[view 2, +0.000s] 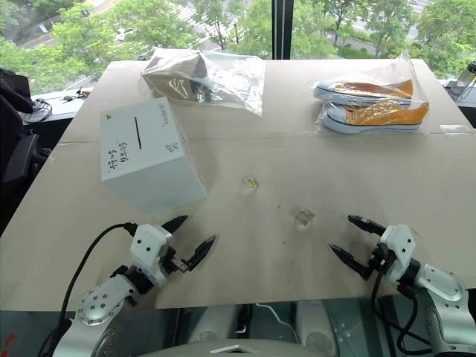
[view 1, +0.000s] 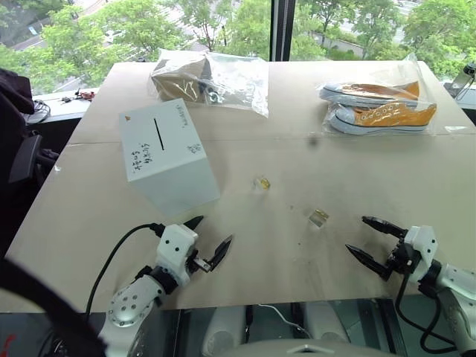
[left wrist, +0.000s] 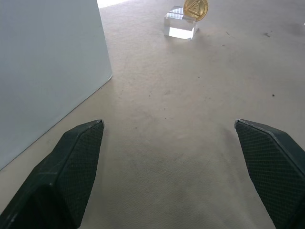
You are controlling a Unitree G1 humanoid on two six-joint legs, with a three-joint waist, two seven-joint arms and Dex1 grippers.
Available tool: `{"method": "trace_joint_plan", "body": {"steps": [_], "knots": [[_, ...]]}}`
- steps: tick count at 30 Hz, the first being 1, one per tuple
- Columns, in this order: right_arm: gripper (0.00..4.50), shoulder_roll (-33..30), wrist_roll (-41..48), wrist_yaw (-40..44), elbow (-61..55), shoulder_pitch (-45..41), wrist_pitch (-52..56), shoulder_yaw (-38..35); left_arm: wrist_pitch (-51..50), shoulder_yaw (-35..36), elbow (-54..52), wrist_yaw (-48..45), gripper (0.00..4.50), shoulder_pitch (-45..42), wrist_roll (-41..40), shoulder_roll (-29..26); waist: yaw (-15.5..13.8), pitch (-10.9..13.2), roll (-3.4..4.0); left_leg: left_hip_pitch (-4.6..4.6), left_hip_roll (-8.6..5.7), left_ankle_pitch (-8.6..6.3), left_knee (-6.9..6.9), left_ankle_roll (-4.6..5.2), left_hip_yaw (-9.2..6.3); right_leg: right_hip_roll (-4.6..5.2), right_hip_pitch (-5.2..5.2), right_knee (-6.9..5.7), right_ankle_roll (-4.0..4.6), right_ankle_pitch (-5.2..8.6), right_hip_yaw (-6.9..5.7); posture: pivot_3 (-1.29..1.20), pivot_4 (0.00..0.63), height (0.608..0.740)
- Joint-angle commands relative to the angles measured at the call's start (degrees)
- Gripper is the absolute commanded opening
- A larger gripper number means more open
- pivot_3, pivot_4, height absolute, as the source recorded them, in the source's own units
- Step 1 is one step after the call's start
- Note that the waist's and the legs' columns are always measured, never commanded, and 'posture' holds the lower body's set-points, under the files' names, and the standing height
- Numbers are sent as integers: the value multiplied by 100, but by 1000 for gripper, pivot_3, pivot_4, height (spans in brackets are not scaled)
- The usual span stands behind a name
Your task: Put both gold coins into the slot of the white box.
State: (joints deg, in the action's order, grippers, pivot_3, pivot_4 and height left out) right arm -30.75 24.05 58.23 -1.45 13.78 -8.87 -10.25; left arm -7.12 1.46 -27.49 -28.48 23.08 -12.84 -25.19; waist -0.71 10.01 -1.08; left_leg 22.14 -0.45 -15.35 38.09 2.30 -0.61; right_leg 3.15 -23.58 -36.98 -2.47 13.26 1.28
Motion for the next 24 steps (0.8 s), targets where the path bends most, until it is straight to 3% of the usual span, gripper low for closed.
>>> {"method": "trace_joint_plan", "body": {"steps": [1,16,24], "knots": [[4443,-21,102,-51,-237,3,48,-76,38,-15,-139,-130,4500,-8,-129,-16,1,0,0,0,0,0,0,0,0,0,0,0,0,0,0,0,150,740],[4443,11,181,-132,-590,-216,417,117,157,-5,-67,-185,4500,-10,-26,59,1,0,0,0,-1,0,2,0,0,-1,1,0,0,-1,-2,0,150,740],[4443,181,190,-695,-1303,-675,1090,511,-85,-68,-417,-376,4500,-236,-186,-76,2,-2,1,-1,-1,0,4,0,-1,-4,1,-5,-3,-3,-4,0,150,740]]}}
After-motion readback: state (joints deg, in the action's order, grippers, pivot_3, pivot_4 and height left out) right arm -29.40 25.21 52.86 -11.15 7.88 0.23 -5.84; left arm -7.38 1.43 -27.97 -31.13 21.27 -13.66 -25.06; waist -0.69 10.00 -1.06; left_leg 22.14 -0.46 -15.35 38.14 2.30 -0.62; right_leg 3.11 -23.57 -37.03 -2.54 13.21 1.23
